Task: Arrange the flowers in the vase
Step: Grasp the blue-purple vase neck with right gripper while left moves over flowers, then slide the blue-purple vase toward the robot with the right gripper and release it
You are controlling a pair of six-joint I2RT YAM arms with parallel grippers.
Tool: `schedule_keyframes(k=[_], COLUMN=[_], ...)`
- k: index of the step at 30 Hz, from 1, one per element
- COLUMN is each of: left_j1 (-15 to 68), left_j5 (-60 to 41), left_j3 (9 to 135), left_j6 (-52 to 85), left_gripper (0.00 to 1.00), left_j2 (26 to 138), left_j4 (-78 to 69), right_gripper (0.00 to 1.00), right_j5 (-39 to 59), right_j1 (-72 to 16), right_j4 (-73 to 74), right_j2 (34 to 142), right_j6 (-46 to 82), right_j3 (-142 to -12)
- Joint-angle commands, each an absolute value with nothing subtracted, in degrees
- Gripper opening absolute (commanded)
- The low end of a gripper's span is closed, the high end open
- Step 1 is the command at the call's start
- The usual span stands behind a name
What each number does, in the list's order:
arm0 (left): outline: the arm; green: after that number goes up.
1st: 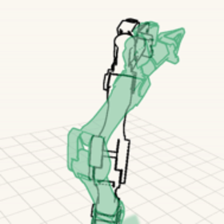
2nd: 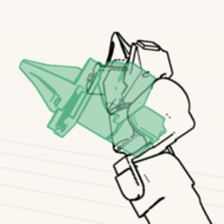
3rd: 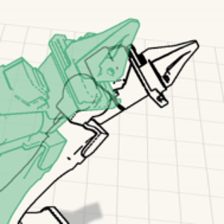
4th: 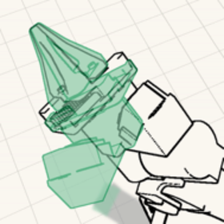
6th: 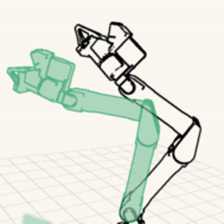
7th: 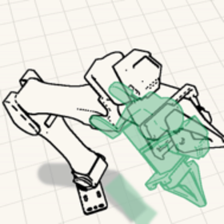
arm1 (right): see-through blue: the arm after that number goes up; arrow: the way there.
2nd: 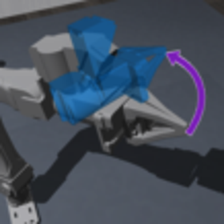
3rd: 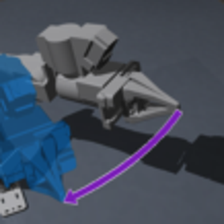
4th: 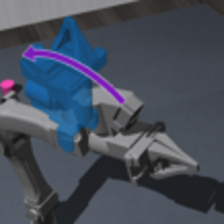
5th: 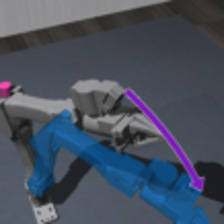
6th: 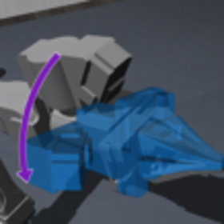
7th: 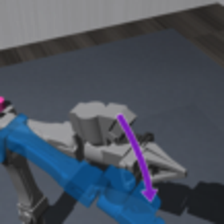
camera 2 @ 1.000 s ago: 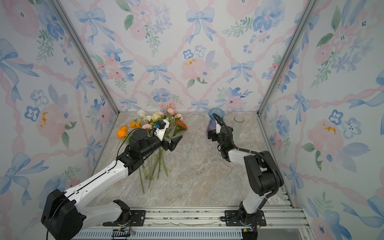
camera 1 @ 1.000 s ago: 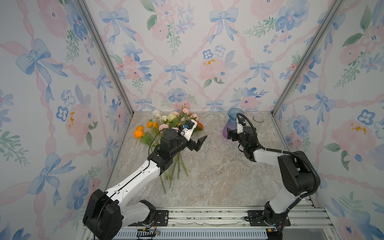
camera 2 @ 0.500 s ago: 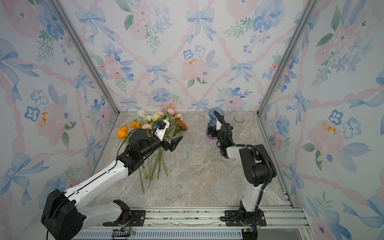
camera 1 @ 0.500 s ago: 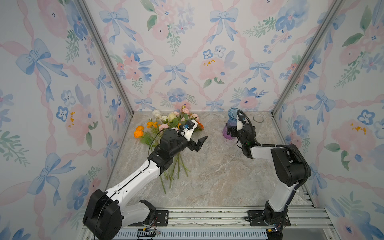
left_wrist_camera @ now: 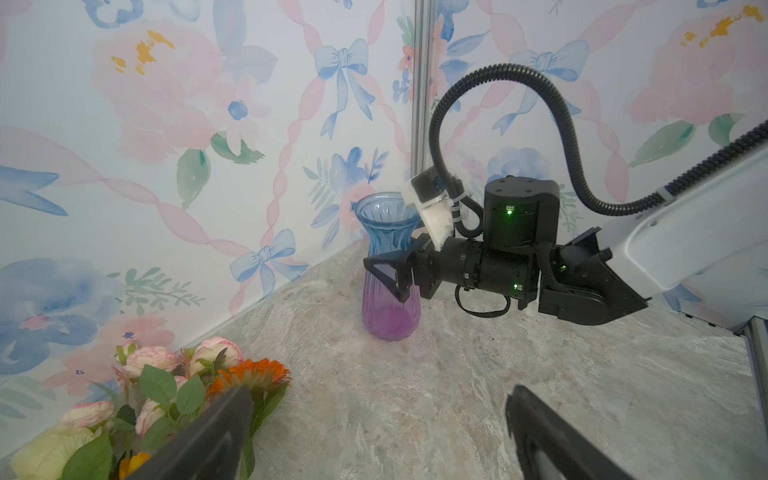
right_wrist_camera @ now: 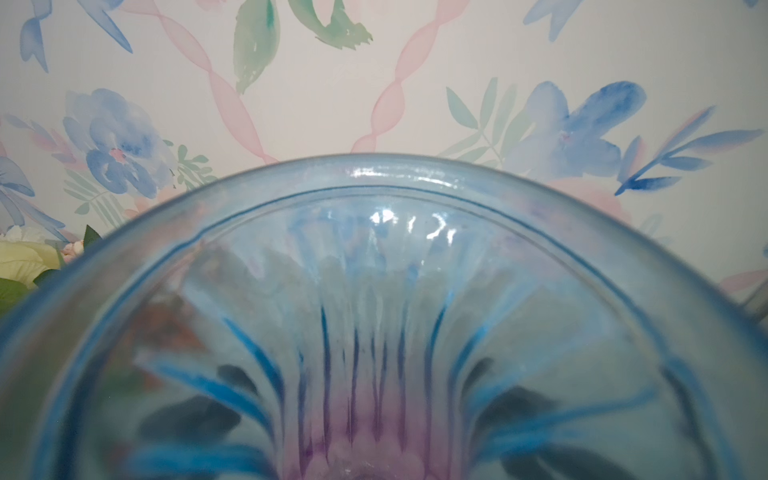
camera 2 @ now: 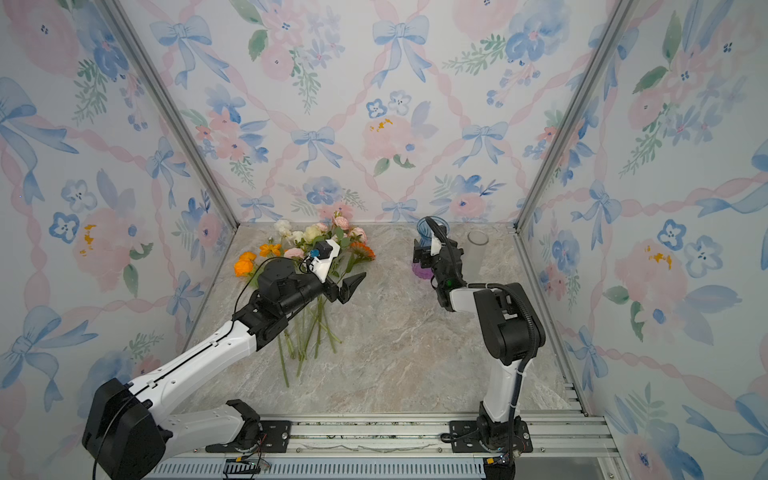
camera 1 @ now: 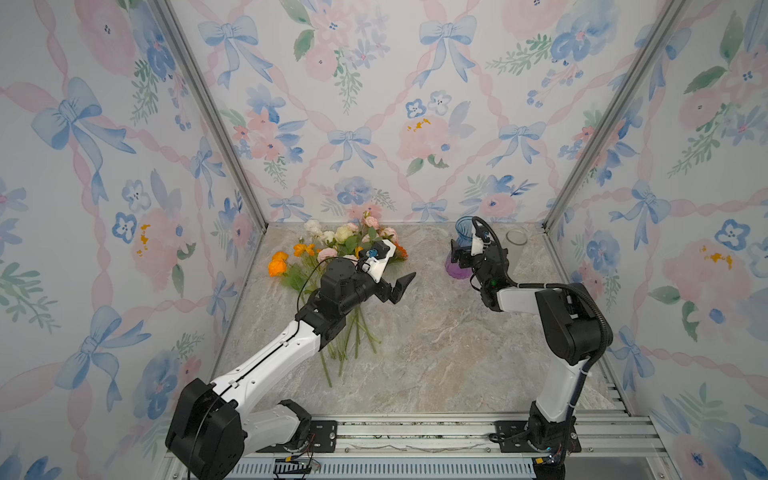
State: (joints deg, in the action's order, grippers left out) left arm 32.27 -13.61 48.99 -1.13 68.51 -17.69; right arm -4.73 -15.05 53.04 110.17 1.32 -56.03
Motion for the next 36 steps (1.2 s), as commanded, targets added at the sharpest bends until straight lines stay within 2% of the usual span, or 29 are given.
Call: schedule_keyframes(k=[1,4,9,15,18,23,29,36], left_j1=[32.5,32.5,32.5,32.5,32.5,32.5,32.5,32.4], left_j5=[-14.7,-14.7,-14.6,-14.6,-14.5,-14.3,-14.0,-12.9], left_j3=[48.5,48.4,48.4,48.3,48.3,48.3,48.1,47.7], left_j6=[-2.0,-2.1,-2.2,-2.3,-2.3,-2.6,-2.9,-3.3], left_gripper=[0.98,0.98,0.98,0.98,0.98,0.98,0.98,0.98], left_j2=[67.7,67.6,67.7,67.8,67.7,67.4,66.9,65.2], left_j4=[-18.5,-18.4,-18.5,-18.4,-18.4,-18.4,-18.4,-18.3], right_gripper=[0.9,0.87,0.71,0.6,0.51,0.42,0.31,0.29], right_j5=[-3.7,-2.9,-1.3,-1.1,-0.6,1.8,6.9,9.6], right_j1=[-14.5,-14.6,-14.5,-14.5,-14.5,-14.5,-15.2,-22.1], right_j4=[56.8,59.8,66.7,65.0,67.0,72.0,71.2,67.2], right_j2=[111.2,111.4,112.1,111.9,111.6,109.9,102.8,90.3], right_j6=[2.0,1.6,1.9,2.6,2.9,3.7,5.5,3.6], right_j3=[-57.2,-56.0,-54.0,-54.5,-53.4,-51.0,-47.8,-39.7])
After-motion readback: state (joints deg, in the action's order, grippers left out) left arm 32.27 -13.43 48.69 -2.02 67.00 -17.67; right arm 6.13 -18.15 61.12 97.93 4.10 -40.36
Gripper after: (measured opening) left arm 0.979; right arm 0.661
